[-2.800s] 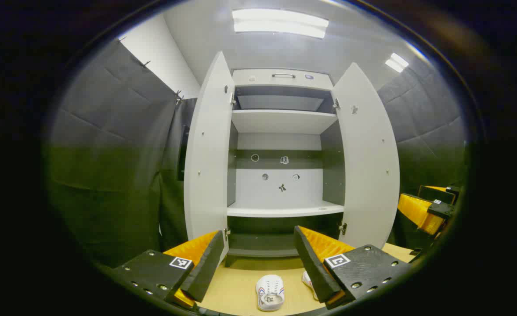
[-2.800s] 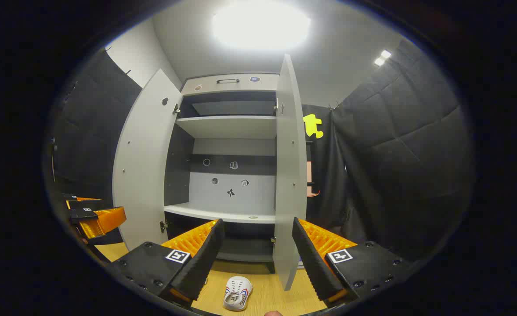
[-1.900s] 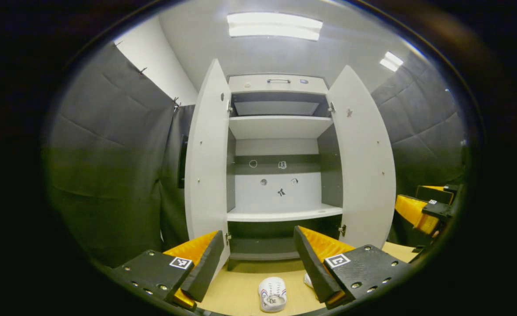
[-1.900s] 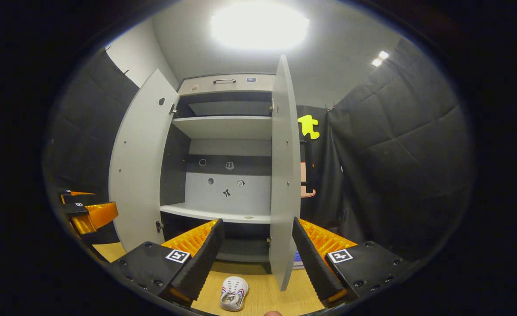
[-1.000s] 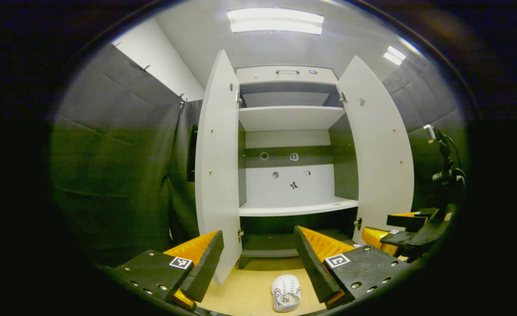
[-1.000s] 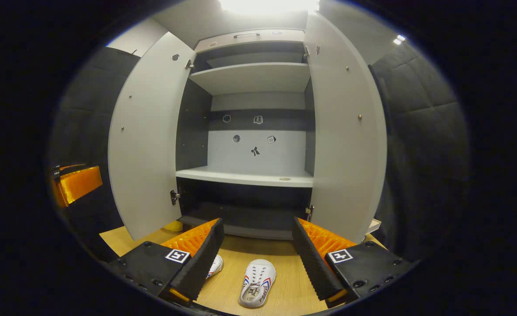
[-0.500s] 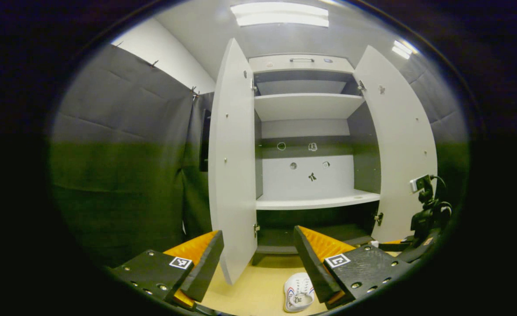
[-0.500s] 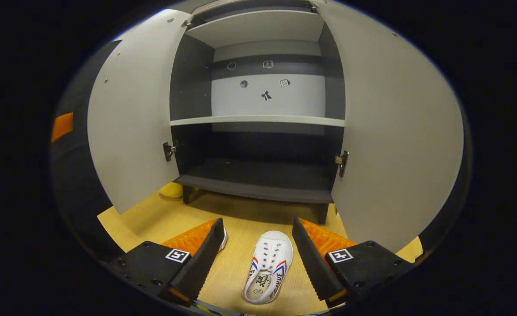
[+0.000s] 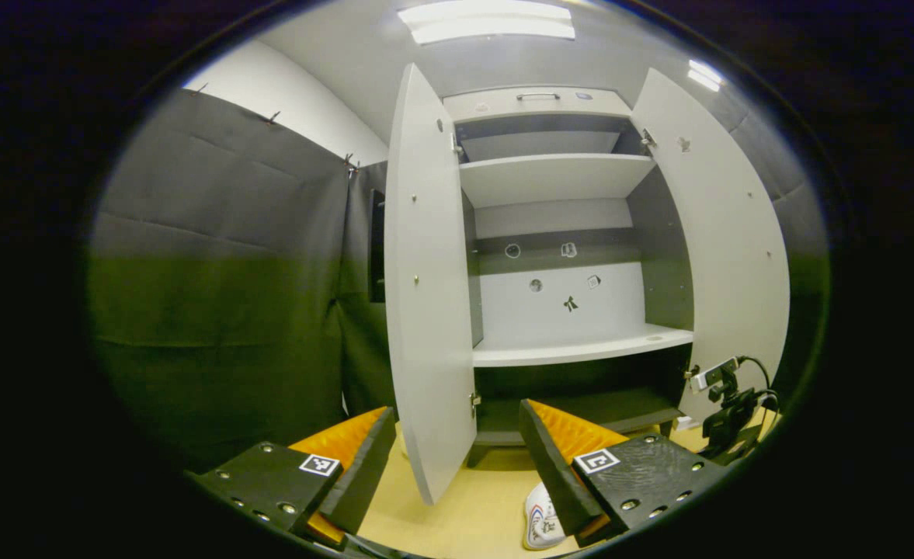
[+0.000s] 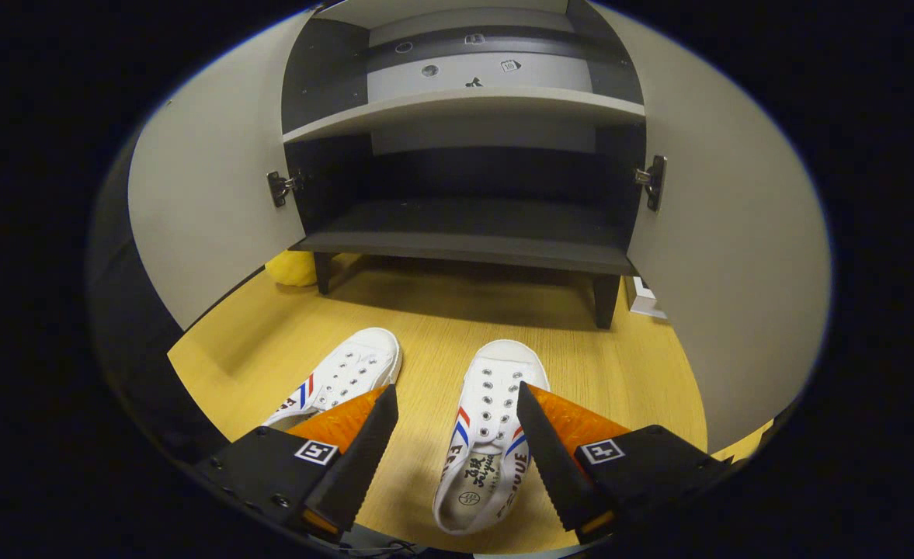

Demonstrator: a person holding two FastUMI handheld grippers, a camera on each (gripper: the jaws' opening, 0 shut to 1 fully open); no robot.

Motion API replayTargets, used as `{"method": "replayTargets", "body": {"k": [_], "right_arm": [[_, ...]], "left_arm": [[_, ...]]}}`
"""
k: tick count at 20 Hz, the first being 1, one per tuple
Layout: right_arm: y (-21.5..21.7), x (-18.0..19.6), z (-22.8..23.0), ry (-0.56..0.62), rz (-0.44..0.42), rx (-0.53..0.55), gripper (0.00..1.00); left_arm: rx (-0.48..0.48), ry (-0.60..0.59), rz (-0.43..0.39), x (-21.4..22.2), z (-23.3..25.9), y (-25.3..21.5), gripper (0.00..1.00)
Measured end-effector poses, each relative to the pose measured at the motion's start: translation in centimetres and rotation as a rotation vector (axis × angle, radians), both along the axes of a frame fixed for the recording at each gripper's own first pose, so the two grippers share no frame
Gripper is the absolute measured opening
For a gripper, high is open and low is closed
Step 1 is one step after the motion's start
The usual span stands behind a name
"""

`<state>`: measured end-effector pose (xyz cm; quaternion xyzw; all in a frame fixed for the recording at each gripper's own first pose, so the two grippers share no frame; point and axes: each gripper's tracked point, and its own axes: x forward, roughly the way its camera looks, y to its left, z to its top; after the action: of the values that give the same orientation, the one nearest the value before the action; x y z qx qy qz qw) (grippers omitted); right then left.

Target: Grab one shoe with the right hand and put it into the shoe cabinet, grab the other shoe with the left hand and put it into the shoe cabinet; then close the right door with the right hand and the left door with the left hand.

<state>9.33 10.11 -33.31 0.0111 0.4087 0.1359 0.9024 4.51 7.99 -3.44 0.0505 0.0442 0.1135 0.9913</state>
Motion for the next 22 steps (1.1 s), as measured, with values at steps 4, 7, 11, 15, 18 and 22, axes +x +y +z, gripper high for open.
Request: {"method": "replayTargets", "body": {"k": [4,7,11,15,18,22], "right_arm": [[0.5,-0.4,-2.5,0.085,0.013,0.0,0.95],[0.6,-0.7,-4.0,0.145,0.001,0.005,0.94],[0.8,-0.5,-4.9,0.184,-0.007,0.002,0.88],[1.2,-0.6,-5.9,0.214,0.011,-0.034,0.85],[1.6,-0.5,-6.7,0.241,0.013,-0.059,0.79],[0.3,0.1,-7.2,0.242,-0.029,-0.125,0.78]], "left_arm": [[-0.003,0.012,0.022,-0.2,-0.4,0.4,0.94],[0.002,0.02,0.036,-0.4,-0.8,0.8,0.94],[0.002,0.028,0.059,-0.3,-1.1,1.8,0.94],[0.002,0.031,0.072,-0.4,-1.1,2.3,0.94],[0.01,0.034,0.074,-0.4,-1.1,2.4,0.93],[0.0,0.038,0.079,-0.4,-1.2,2.7,0.94]]}}
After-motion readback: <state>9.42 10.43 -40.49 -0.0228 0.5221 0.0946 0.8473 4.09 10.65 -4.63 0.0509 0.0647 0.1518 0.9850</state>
